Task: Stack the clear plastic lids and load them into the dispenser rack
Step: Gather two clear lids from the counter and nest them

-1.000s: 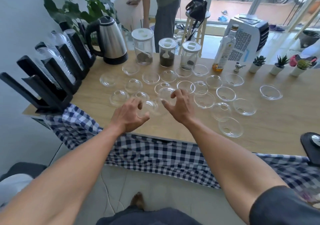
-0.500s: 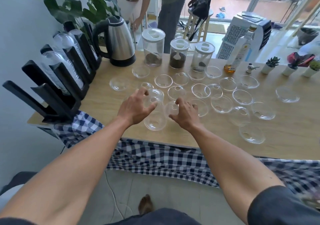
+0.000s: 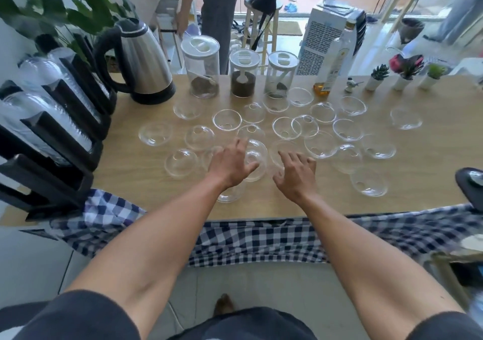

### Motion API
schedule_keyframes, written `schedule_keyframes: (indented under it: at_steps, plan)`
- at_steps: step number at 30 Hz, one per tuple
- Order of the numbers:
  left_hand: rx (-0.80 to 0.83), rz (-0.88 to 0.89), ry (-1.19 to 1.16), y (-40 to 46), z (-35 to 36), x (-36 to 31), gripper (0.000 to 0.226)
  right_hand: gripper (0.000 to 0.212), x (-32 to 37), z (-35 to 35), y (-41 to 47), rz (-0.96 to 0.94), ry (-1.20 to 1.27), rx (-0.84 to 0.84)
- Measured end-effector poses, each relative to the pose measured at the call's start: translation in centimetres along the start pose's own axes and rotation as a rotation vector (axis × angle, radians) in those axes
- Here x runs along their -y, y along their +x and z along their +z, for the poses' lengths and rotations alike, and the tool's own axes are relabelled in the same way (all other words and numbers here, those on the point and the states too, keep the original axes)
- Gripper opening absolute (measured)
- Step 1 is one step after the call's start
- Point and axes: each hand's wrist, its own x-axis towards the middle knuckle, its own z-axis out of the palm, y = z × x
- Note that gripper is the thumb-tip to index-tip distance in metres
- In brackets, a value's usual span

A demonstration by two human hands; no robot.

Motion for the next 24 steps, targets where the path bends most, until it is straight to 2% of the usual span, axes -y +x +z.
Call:
schedule_keyframes:
  at_steps: [2,5,8,10,13,19,24]
  plan:
    - [-0.012,0.025,0.062,0.2,0.8,-0.4,0.074,0.041,-0.8,0.7,-0.5,-0.005,-0.069,0.03]
    - [-0.007,0.027,0.109,0.6,2.1,-0.5,0.069,0.029,-1.4,1.3,-1.0,0.022,-0.073,-0.093]
    - [0.021,0.022,0.148,0.7,3.0,-0.4,0.069,0.021,-0.9,0.4,-0.7,0.098,0.099,-0.259]
    - [0.026,0.006,0.137,0.6,3.2,-0.3,0.074,0.018,-0.3,-0.8,0.3,0.191,0.275,-0.292]
    - [-0.023,-0.027,0.073,-0.2,2.8,0.0,0.089,0.019,0.7,-2.9,2.1,0.289,0.633,-0.234]
    - [-0.122,-0.11,0.009,-3.7,0.9,1.4,0.093,0.015,2.8,-4.2,4.5,0.498,1.247,-0.099]
    - [-0.039,-0.259,0.022,-6.5,0.4,2.3,0.121,0.013,3.4,-3.2,4.1,0.64,1.504,0.103]
